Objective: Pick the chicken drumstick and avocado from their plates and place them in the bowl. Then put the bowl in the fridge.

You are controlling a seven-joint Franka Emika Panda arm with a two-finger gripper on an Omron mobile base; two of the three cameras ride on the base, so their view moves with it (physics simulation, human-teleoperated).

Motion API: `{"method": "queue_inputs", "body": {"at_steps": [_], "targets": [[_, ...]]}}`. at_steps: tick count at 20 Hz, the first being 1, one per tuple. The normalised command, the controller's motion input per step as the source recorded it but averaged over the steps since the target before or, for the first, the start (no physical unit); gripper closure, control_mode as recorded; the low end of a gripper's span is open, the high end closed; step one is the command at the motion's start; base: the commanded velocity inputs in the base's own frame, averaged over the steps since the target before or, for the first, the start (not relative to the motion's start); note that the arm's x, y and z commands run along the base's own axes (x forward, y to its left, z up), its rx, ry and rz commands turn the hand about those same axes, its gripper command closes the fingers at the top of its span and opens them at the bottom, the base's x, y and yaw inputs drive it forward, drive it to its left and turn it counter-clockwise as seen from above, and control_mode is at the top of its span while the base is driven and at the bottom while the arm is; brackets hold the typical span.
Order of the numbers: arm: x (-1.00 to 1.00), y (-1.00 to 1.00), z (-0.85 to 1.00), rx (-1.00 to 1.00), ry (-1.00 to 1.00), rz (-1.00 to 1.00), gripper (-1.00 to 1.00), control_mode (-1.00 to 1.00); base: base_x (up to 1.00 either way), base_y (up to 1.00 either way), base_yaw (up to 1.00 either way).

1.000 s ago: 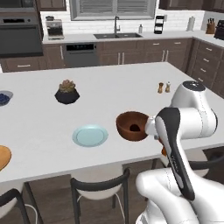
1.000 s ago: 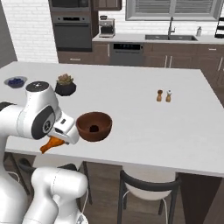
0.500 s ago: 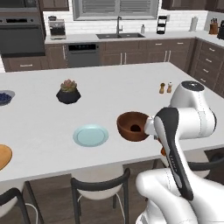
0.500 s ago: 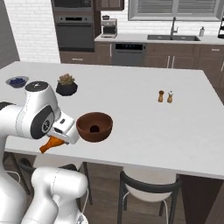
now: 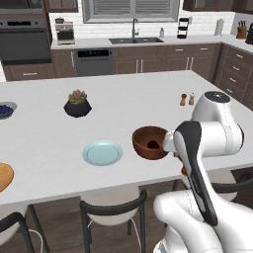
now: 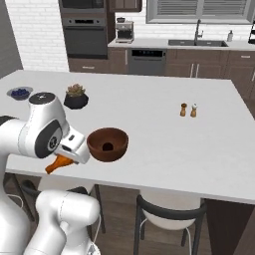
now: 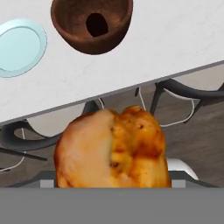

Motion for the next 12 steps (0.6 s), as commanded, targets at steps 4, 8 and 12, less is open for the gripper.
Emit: {"method": "queue_inputs", "body": {"at_steps": [4, 8, 12], "targets": [[0.40, -0.01, 0.08, 0.00, 0.00, 0.03, 1.00, -1.00, 0.00, 0.00, 0.00], [0.70, -0.03, 0.34, -0.04, 0.02, 0.09, 1.00, -1.00, 0.00, 0.00, 0.00], [0.98, -0.14, 0.26, -0.05, 0.15, 0.00, 1.00, -1.00, 0.00, 0.00, 0.00]]}}
